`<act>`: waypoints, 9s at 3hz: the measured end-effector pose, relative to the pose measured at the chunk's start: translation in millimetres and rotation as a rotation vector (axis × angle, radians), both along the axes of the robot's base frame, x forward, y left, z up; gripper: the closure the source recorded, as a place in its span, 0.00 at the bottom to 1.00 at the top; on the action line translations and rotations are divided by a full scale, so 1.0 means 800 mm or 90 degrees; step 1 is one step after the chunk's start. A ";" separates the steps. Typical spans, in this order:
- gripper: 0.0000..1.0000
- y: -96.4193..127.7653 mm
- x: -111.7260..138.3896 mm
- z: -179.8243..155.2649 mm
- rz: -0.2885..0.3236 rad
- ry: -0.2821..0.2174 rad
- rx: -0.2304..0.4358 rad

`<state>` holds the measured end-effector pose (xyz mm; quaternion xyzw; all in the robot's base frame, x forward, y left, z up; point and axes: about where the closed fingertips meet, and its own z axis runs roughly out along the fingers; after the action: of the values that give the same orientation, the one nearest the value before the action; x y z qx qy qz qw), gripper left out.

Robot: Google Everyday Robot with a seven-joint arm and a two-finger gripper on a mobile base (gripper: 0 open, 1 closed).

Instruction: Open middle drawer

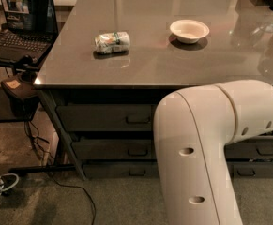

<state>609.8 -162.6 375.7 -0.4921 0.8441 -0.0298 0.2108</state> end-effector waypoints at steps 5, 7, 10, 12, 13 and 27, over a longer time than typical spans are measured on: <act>1.00 0.000 0.000 0.020 0.000 0.000 0.000; 1.00 -0.006 -0.009 0.026 -0.010 -0.002 0.004; 1.00 -0.022 -0.086 0.030 0.042 -0.027 0.021; 1.00 -0.023 -0.087 0.034 0.042 -0.027 0.021; 1.00 -0.019 -0.113 0.033 0.075 -0.020 0.030; 1.00 -0.017 -0.190 0.044 0.099 -0.013 0.086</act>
Offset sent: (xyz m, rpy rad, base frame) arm 0.0000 0.0000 0.0000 0.0000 0.0000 0.0000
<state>458.1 -176.0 410.6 -0.5405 0.8011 0.0388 0.2542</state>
